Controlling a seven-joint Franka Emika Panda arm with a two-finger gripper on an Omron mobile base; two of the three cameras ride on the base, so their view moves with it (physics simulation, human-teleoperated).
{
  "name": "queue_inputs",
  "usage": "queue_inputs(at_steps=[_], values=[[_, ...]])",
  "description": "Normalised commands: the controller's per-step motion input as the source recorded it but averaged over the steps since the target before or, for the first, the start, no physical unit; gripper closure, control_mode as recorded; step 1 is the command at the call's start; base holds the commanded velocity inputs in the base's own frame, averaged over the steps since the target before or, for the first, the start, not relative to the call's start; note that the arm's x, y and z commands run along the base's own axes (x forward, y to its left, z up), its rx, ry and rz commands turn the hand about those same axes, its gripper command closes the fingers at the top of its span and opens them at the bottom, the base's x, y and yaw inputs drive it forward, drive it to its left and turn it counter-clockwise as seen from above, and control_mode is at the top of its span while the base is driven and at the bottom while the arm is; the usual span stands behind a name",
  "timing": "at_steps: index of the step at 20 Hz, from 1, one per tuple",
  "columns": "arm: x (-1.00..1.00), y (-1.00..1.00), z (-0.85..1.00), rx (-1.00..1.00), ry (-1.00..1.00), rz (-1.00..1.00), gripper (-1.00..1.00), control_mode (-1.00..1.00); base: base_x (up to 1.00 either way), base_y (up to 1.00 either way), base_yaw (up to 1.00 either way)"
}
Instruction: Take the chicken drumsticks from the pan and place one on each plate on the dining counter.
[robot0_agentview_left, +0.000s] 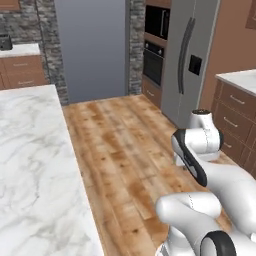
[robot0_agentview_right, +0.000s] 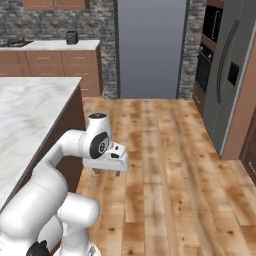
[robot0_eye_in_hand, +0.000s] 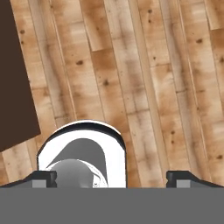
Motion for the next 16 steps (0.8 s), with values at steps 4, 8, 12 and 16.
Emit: queue_inputs(at_steps=[4,8,12,16], values=[[0.0,0.0,0.0,0.0,0.0,0.0,-1.0,1.0,1.0,0.0,0.04],[0.0,0.0,0.0,0.0,0.0,0.0,-1.0,1.0,1.0,-0.11,0.13],[0.0,0.0,0.0,0.0,0.0,0.0,-1.0,1.0,1.0,-0.22,0.16],[0.0,0.0,0.0,0.0,0.0,0.0,-1.0,1.0,1.0,-0.24,0.17]])
